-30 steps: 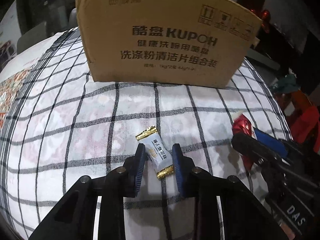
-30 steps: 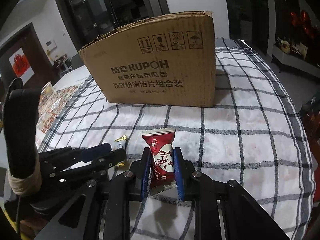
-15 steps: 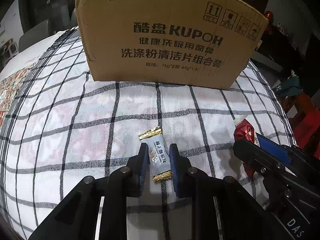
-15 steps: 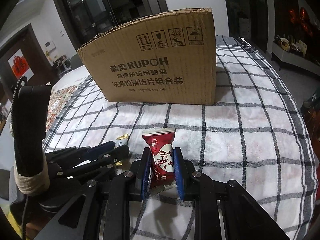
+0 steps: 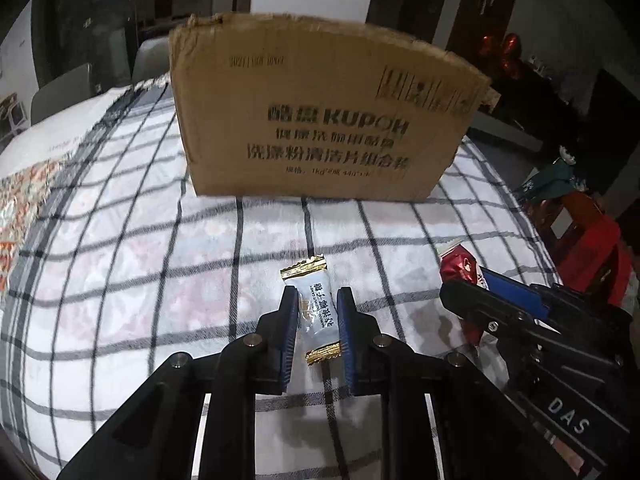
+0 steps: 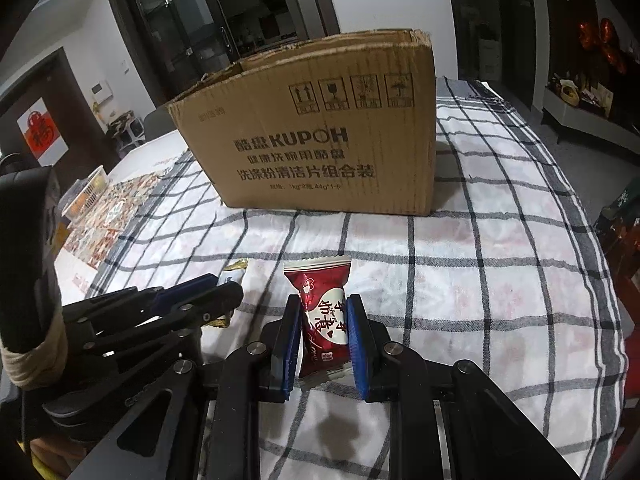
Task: Organize snacks
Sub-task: 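Carry the white candy bar and red packet over the box with both grippers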
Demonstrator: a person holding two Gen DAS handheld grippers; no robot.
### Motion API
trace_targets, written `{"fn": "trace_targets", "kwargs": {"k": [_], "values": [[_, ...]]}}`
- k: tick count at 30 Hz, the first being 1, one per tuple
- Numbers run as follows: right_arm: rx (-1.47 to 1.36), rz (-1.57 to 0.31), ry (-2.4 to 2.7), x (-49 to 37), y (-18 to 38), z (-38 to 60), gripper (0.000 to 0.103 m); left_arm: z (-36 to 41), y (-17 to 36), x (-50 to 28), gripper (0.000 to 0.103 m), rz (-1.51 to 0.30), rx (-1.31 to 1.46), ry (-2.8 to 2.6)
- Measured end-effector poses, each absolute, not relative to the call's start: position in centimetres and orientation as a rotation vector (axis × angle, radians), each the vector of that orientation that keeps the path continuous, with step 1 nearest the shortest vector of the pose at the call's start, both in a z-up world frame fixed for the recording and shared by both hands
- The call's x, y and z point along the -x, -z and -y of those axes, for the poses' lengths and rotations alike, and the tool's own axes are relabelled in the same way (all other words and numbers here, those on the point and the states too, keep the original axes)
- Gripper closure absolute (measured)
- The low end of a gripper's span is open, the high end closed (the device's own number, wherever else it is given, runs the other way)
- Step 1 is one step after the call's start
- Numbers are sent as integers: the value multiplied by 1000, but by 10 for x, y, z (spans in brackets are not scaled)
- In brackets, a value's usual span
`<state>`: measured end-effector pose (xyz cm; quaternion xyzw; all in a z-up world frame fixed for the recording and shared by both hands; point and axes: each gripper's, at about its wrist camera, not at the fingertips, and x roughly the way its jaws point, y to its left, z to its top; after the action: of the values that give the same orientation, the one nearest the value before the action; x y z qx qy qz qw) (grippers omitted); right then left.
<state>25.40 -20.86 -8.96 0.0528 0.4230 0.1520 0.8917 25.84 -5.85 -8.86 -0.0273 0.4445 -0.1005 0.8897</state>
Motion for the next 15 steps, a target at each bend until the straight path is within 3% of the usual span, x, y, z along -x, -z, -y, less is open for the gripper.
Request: {"fn": "trace_targets", "kwargs": {"k": [15], "values": [[-110,-749,-301,-257,34,205,79,42,18,-260,84,-751,21,264]]}}
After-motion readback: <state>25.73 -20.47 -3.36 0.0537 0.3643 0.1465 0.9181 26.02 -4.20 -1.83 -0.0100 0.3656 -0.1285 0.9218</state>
